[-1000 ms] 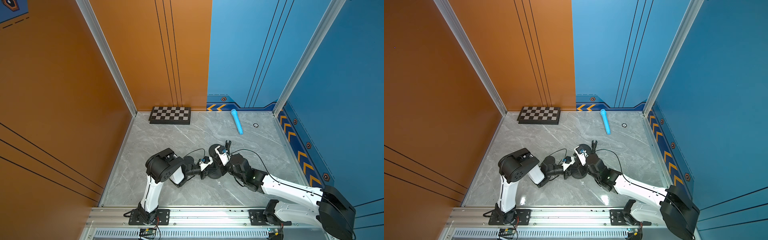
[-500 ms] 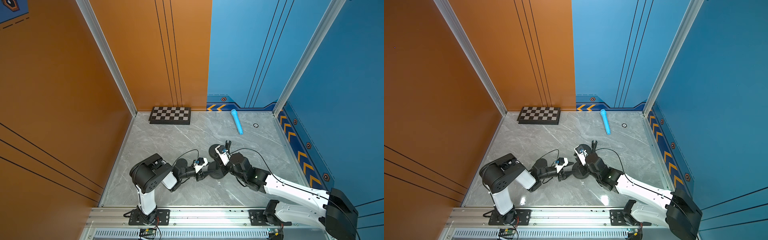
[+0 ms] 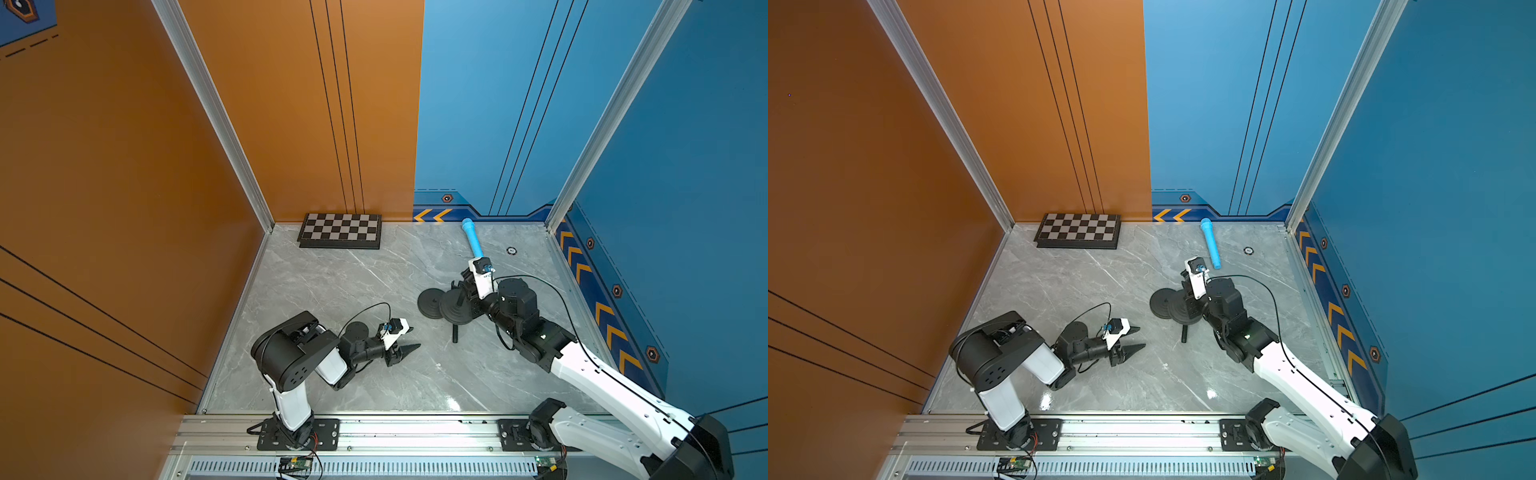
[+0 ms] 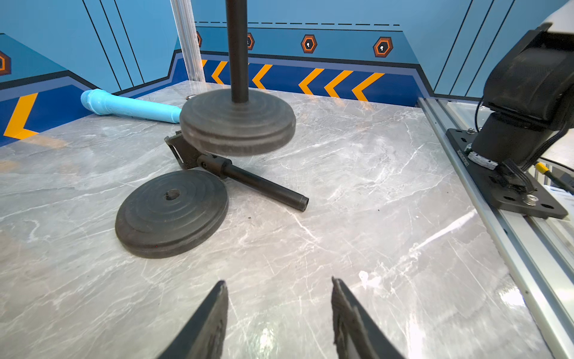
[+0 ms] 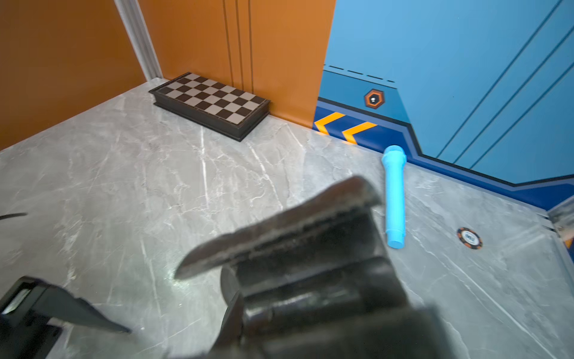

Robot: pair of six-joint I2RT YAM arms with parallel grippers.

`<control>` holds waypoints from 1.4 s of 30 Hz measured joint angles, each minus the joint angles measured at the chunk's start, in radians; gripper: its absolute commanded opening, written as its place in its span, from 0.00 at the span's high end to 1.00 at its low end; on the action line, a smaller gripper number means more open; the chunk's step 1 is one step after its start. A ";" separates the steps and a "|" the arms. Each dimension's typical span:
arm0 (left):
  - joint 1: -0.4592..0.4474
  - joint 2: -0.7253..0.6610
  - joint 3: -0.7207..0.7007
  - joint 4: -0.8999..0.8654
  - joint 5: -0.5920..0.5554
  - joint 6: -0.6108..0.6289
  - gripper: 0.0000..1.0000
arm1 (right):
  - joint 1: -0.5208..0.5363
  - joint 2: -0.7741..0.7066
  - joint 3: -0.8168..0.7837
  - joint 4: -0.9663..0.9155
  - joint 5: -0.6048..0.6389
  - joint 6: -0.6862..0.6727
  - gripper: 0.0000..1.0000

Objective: Assemble a microphone stand
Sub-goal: Pick up the microphone stand at the center of the board, then place the microphone stand at the center of the board.

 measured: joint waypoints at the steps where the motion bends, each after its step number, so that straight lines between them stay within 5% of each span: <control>1: 0.000 0.000 0.000 0.000 -0.003 0.000 0.45 | -0.041 0.006 0.003 0.000 -0.012 0.000 0.86; 15: 0.007 0.012 0.000 0.000 -0.016 0.000 0.45 | -0.378 0.348 0.118 0.122 -0.127 -0.034 0.87; 23: 0.018 0.019 0.000 0.000 -0.021 0.000 0.45 | -0.401 0.473 0.147 0.211 -0.146 -0.051 0.81; 30: 0.020 0.029 0.000 0.000 -0.023 0.000 0.45 | -0.401 0.476 0.142 0.254 -0.150 -0.051 0.69; 38: 0.020 0.031 0.000 0.000 -0.023 0.000 0.45 | -0.401 0.460 0.094 0.299 -0.172 -0.052 0.70; 42: 0.020 0.031 0.000 0.000 -0.023 0.000 0.45 | -0.401 0.435 0.079 0.301 -0.174 -0.054 0.59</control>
